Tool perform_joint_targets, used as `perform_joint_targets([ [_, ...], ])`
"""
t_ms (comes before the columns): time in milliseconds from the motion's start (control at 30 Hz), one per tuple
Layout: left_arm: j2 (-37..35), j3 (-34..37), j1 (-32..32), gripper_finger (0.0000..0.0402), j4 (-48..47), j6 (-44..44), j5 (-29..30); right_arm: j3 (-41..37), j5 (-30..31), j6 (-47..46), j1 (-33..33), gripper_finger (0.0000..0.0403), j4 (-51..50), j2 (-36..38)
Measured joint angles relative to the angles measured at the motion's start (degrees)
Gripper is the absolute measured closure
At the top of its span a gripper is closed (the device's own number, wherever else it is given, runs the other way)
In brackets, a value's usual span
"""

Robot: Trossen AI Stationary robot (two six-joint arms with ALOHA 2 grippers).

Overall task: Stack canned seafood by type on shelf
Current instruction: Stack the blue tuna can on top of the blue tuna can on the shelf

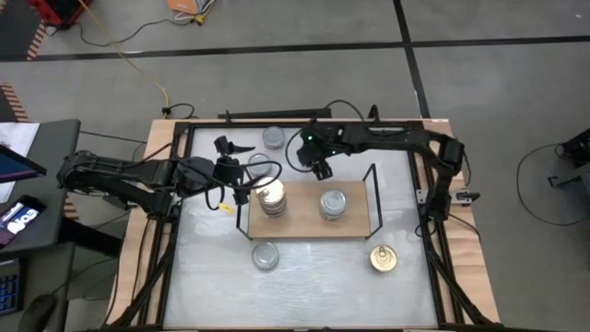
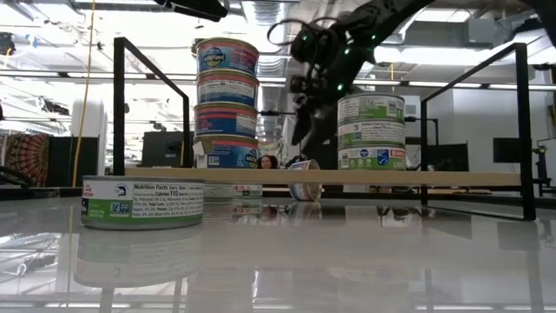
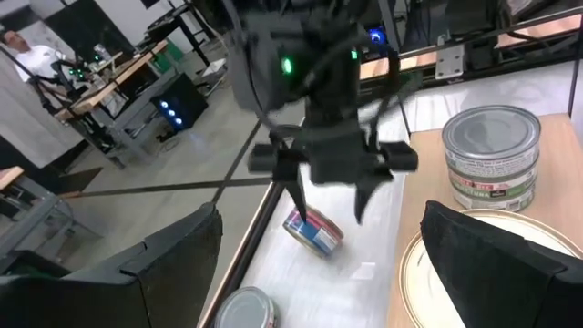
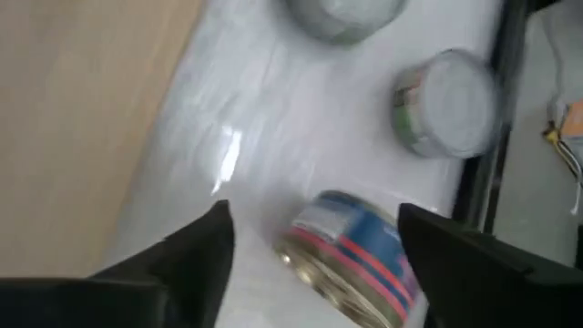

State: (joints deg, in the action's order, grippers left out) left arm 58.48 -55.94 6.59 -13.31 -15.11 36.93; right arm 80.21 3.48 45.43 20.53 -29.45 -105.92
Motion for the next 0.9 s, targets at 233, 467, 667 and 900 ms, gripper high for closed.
perform_joint_targets([
  [233,0.00,0.00,-0.01,0.0040,-2.08,1.50,-0.09,9.32,2.52,1.60,-0.96,0.0022,-10.55,-6.76],
  [467,0.00,0.00,0.00,0.0040,-2.50,2.15,-0.66,15.26,2.53,2.93,-1.17,0.0021,-14.39,-9.83],
  [667,0.00,0.00,0.02,0.0040,-3.51,2.73,-1.35,18.67,2.25,5.22,-1.86,0.0021,-15.72,-9.74],
  [900,0.01,0.00,0.02,0.0040,-3.53,2.75,-2.34,19.38,0.97,6.18,-0.41,0.0021,-15.85,-11.00],
])
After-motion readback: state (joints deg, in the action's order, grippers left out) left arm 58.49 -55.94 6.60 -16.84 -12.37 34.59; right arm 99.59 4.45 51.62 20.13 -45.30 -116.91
